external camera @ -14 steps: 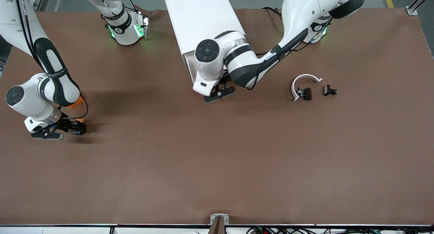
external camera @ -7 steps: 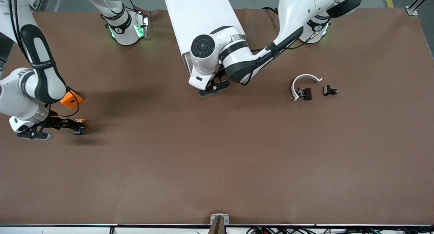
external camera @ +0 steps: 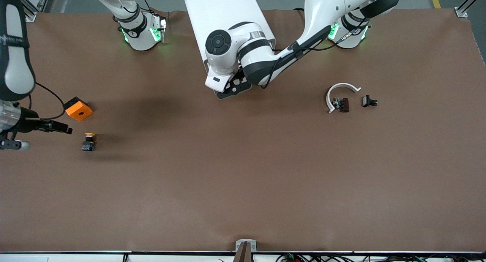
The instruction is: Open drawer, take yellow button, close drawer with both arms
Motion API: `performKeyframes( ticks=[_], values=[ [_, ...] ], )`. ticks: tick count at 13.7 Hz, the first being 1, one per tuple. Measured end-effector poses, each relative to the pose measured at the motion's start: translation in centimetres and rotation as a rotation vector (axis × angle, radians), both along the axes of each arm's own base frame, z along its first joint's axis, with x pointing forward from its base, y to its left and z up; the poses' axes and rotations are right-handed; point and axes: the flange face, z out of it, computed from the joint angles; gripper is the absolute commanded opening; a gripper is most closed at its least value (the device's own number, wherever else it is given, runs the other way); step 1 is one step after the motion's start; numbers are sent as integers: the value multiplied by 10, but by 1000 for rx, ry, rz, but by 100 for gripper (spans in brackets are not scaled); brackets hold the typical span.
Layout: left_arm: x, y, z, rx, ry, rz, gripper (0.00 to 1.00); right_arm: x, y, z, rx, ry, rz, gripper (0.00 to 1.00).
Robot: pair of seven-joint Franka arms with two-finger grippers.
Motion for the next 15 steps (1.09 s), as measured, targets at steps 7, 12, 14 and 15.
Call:
performKeyframes(
  ticks=[7,12,14,15],
  values=[
    [-11,-5,0,-16,65,17,100,-1,95,111,-104,69,63,100],
    [-16,-7,-1,-25,108,33,100,-12,86,160,-109,106,17,100],
    [-17,-7,-3,-20,125,59,100,-13,82,161,-108,119,13,100],
    [-19,-8,-4,-18,131,68,100,-12,81,161,-105,119,28,100]
  ],
)
